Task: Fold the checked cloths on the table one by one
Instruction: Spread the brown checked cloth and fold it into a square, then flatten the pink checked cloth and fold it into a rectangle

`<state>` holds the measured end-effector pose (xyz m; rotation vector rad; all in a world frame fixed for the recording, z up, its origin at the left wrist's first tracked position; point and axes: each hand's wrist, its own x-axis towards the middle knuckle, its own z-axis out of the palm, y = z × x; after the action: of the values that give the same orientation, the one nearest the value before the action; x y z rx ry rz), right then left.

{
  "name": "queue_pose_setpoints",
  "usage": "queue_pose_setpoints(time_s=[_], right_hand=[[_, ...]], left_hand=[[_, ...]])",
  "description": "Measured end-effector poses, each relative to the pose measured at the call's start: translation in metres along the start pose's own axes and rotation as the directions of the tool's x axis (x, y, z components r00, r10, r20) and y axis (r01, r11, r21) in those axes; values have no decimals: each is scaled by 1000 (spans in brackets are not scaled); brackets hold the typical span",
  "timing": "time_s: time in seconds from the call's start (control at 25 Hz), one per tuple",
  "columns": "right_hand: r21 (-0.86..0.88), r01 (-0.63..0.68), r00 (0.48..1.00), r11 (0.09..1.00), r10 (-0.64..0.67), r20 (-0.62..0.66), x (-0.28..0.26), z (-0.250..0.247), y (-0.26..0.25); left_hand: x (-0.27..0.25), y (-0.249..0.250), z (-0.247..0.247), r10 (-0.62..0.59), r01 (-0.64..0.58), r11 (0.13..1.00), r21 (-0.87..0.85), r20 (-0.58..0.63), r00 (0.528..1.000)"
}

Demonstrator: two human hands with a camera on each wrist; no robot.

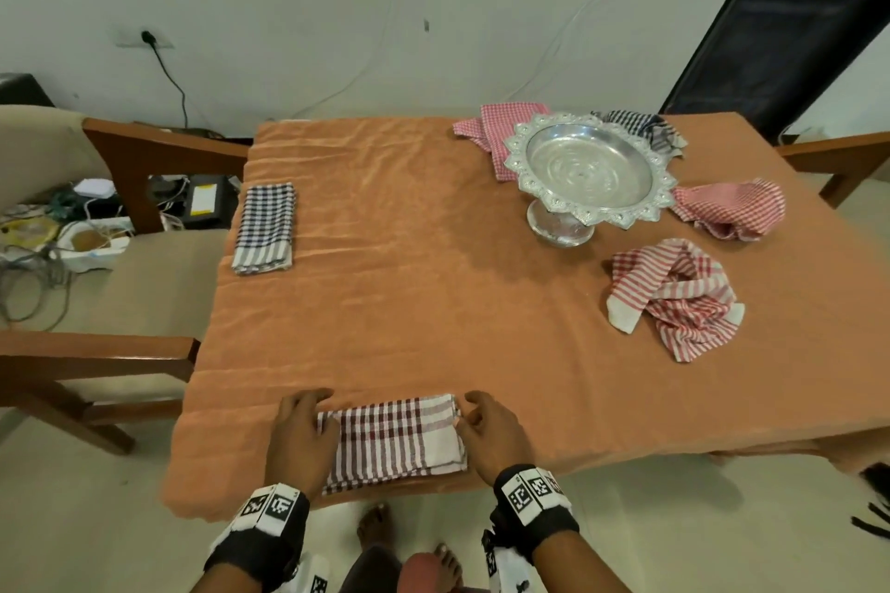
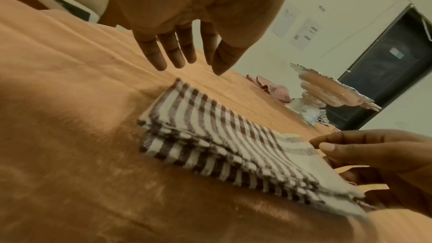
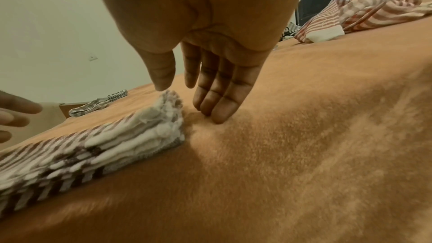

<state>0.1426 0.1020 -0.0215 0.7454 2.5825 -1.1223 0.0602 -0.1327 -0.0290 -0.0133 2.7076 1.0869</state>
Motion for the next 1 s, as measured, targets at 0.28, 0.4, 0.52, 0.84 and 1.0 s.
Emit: queue_pose_setpoints(time_s=[0.28,0.4,0.52,0.84,1.0], right_hand=[[-22,-42,999,999,43,32,31,0,-21],[-65,-62,998,996,63,15,51,-6,-37],[-131,-72,997,989,69,-33,75,-21,-56],[-231,8,987,973,-45,-155,199,-73,-124],[-145,-24,946,989,-24,-323,299,-96,-138]], left_hand=[[50,15,9,149,-153,988,3,213,966],[83,30,8,226,-241,970,30,257,940],[121,53,8,319,-371,922,108,331,888],[264,181,25,586,-698,626,349,381,715],[352,238,61,640,-770,465,436,435,633]])
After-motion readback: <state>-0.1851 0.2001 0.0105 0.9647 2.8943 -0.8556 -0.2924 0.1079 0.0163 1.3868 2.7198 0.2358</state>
